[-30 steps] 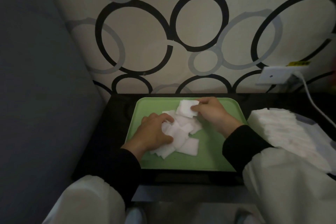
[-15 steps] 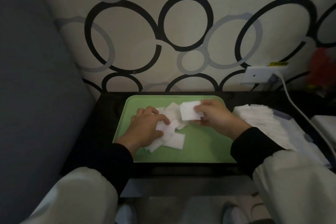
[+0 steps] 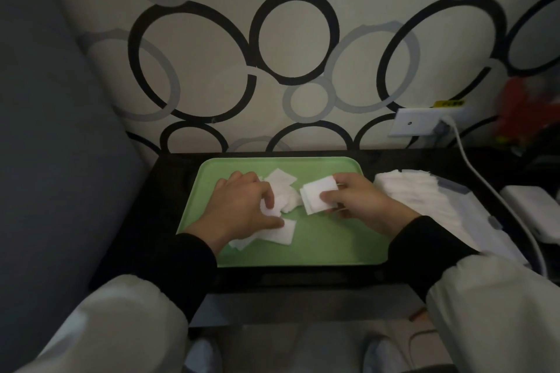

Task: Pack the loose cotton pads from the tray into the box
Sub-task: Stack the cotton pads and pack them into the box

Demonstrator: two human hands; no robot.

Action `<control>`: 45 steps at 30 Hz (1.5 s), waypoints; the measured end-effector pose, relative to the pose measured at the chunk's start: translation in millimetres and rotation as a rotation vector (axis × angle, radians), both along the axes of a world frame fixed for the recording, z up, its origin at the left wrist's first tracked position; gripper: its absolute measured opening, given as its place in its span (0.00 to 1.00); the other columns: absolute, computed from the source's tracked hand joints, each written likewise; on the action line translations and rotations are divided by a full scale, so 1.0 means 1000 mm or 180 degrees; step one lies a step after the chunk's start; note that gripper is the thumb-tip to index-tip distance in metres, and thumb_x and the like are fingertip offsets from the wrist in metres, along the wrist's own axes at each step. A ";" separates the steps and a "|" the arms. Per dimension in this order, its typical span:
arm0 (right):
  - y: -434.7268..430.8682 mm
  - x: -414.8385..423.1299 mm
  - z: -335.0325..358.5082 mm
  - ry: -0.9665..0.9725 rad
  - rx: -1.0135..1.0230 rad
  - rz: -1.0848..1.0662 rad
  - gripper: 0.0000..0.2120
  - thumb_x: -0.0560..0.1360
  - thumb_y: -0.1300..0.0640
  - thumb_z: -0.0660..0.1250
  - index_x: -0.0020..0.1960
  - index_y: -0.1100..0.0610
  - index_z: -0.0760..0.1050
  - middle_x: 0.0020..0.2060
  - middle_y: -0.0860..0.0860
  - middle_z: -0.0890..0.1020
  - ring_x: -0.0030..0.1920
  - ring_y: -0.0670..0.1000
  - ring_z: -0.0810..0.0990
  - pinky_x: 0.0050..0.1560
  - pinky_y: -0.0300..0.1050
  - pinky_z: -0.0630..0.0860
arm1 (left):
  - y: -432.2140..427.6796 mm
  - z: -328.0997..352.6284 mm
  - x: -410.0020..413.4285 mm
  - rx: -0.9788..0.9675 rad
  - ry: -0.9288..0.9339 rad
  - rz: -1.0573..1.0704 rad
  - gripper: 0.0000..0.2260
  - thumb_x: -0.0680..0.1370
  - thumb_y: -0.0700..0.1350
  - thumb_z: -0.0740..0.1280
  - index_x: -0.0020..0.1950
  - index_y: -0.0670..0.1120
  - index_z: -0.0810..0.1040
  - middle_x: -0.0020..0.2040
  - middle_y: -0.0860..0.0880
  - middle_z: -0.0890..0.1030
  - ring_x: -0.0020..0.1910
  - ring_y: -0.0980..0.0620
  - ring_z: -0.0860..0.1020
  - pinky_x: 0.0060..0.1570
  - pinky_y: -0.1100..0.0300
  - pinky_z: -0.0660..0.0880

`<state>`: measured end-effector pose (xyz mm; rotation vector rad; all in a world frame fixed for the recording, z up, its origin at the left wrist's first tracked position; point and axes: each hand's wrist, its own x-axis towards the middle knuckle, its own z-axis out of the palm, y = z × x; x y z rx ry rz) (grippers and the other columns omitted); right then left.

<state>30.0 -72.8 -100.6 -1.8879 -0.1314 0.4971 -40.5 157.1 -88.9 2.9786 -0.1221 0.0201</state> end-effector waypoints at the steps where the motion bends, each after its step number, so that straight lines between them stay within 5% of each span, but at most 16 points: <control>1: -0.001 0.000 0.001 -0.0008 0.0009 -0.0002 0.10 0.76 0.63 0.69 0.58 0.59 0.77 0.46 0.56 0.84 0.37 0.51 0.81 0.36 0.43 0.73 | -0.001 -0.001 -0.001 0.0181 0.0147 -0.0010 0.18 0.68 0.68 0.71 0.49 0.60 0.72 0.52 0.56 0.72 0.54 0.52 0.68 0.59 0.52 0.65; 10: 0.000 0.000 0.003 -0.0031 0.0096 -0.0033 0.07 0.76 0.62 0.70 0.53 0.57 0.79 0.43 0.54 0.83 0.37 0.51 0.81 0.34 0.42 0.73 | 0.006 -0.006 0.000 -0.0086 0.0378 0.0077 0.13 0.74 0.51 0.69 0.54 0.57 0.68 0.51 0.54 0.77 0.47 0.50 0.75 0.42 0.57 0.69; 18: 0.010 -0.004 0.011 0.0033 0.0253 -0.0119 0.04 0.76 0.63 0.68 0.50 0.57 0.80 0.40 0.52 0.82 0.37 0.51 0.80 0.32 0.41 0.71 | 0.014 -0.010 -0.002 -0.0641 -0.0104 0.0201 0.11 0.79 0.42 0.63 0.59 0.54 0.70 0.45 0.52 0.82 0.40 0.51 0.78 0.40 0.52 0.78; 25: 0.019 -0.009 0.018 0.0106 0.0542 -0.0115 0.05 0.76 0.63 0.68 0.50 0.57 0.81 0.44 0.53 0.82 0.44 0.53 0.80 0.41 0.46 0.73 | 0.025 -0.006 -0.004 -0.2674 -0.0350 0.0693 0.13 0.79 0.35 0.60 0.44 0.54 0.71 0.41 0.45 0.77 0.40 0.44 0.79 0.40 0.46 0.81; 29: 0.028 -0.013 0.022 0.0195 0.0943 -0.0095 0.07 0.77 0.66 0.66 0.53 0.61 0.80 0.50 0.56 0.83 0.52 0.55 0.81 0.56 0.53 0.78 | 0.029 -0.007 -0.006 -0.3371 -0.0149 0.0715 0.14 0.80 0.34 0.60 0.41 0.51 0.75 0.36 0.52 0.77 0.37 0.50 0.77 0.34 0.57 0.77; 32: 0.032 -0.014 0.023 0.0340 0.1256 -0.0069 0.06 0.76 0.69 0.65 0.50 0.62 0.79 0.47 0.57 0.82 0.51 0.57 0.82 0.53 0.51 0.80 | 0.022 -0.004 -0.007 -0.3598 0.0016 0.0719 0.14 0.80 0.32 0.59 0.41 0.45 0.78 0.41 0.49 0.78 0.35 0.54 0.77 0.31 0.63 0.74; 36: 0.037 -0.016 0.023 0.0305 0.1139 0.0337 0.08 0.76 0.68 0.65 0.54 0.63 0.78 0.49 0.58 0.81 0.50 0.56 0.79 0.47 0.48 0.76 | 0.013 0.000 -0.007 -0.4077 0.0245 0.0796 0.15 0.79 0.35 0.61 0.38 0.45 0.83 0.47 0.45 0.80 0.40 0.50 0.80 0.36 0.59 0.76; 40: 0.039 -0.017 0.023 0.0397 0.1136 0.0670 0.13 0.77 0.67 0.65 0.62 0.66 0.76 0.60 0.64 0.80 0.60 0.63 0.79 0.62 0.60 0.75 | 0.008 -0.002 -0.009 -0.4309 0.0323 0.0649 0.07 0.77 0.36 0.68 0.41 0.44 0.82 0.43 0.46 0.82 0.43 0.49 0.81 0.40 0.57 0.79; 45: 0.039 -0.019 0.026 0.0402 0.1221 0.0829 0.17 0.75 0.71 0.67 0.63 0.68 0.74 0.58 0.65 0.80 0.55 0.59 0.82 0.54 0.51 0.81 | 0.004 -0.004 -0.009 -0.4110 0.0377 0.0535 0.11 0.72 0.32 0.73 0.43 0.48 0.82 0.46 0.47 0.84 0.46 0.49 0.82 0.41 0.56 0.81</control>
